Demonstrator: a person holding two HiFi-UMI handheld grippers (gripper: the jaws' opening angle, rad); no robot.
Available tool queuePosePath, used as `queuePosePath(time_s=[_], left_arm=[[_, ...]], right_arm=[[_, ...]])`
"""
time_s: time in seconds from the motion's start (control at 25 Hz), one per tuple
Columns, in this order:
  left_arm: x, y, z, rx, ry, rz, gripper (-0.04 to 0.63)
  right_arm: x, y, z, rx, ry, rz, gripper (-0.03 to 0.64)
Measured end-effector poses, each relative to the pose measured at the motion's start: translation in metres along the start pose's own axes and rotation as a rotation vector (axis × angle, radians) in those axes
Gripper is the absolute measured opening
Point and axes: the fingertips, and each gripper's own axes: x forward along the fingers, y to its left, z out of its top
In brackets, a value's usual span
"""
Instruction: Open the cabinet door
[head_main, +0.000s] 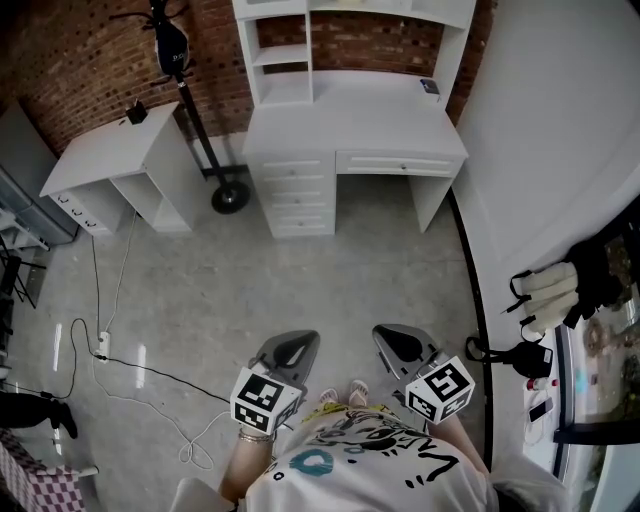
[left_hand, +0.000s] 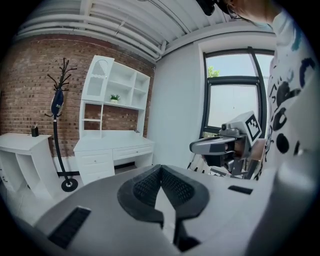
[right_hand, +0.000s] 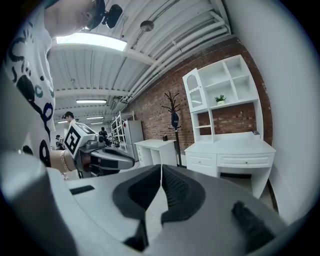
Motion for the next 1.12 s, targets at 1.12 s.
queuePosePath(time_s=[1.12], left_arm=[[0.024, 0.052, 0.006, -0.046, -0.007, 0.088, 0.014]], right_arm=[[0.042, -0.045, 0.013, -0.009, -0.019, 0.025, 0.029]])
